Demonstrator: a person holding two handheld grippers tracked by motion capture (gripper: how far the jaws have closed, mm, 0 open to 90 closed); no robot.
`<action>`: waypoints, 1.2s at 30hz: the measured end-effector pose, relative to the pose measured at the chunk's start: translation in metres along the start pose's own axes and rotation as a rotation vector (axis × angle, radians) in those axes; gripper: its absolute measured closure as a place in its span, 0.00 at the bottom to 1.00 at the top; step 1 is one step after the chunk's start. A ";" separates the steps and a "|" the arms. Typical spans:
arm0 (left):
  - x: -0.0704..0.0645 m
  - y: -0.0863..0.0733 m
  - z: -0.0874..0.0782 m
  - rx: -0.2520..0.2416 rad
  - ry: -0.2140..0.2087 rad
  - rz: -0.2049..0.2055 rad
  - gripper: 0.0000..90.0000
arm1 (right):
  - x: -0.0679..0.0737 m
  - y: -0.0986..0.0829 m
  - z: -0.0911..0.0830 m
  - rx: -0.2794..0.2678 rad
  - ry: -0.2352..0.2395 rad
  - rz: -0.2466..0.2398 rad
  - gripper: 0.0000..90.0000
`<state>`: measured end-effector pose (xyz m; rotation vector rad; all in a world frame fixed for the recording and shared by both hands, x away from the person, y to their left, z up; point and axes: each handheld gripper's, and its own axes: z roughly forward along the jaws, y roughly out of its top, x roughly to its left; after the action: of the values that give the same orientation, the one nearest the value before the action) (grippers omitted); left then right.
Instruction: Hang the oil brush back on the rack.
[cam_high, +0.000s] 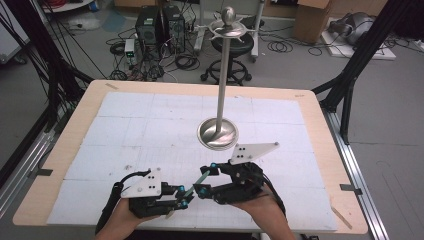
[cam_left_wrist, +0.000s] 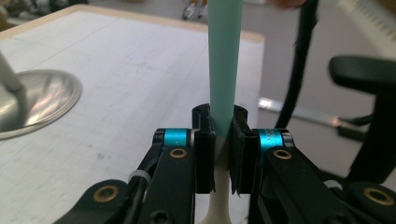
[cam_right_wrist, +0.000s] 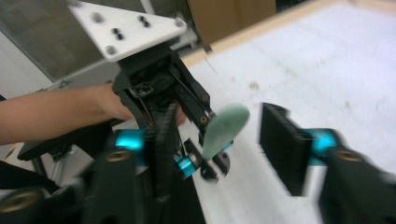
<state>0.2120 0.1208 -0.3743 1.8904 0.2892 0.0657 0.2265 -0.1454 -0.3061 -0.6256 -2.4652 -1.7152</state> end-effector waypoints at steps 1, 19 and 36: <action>0.001 0.000 -0.001 -0.016 -0.017 -0.010 0.91 | 0.000 -0.002 -0.001 -0.027 0.005 -0.027 0.40; 0.002 0.000 -0.008 -0.186 -0.253 -0.032 0.91 | 0.001 -0.016 -0.004 -0.235 0.204 -0.219 0.61; 0.004 0.001 -0.009 -0.194 -0.256 -0.040 0.90 | -0.007 -0.012 0.016 -0.268 0.340 -0.212 0.88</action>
<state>0.2143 0.1294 -0.3710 1.6778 0.1397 -0.1688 0.2311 -0.1362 -0.3241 -0.0726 -2.1498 -2.0488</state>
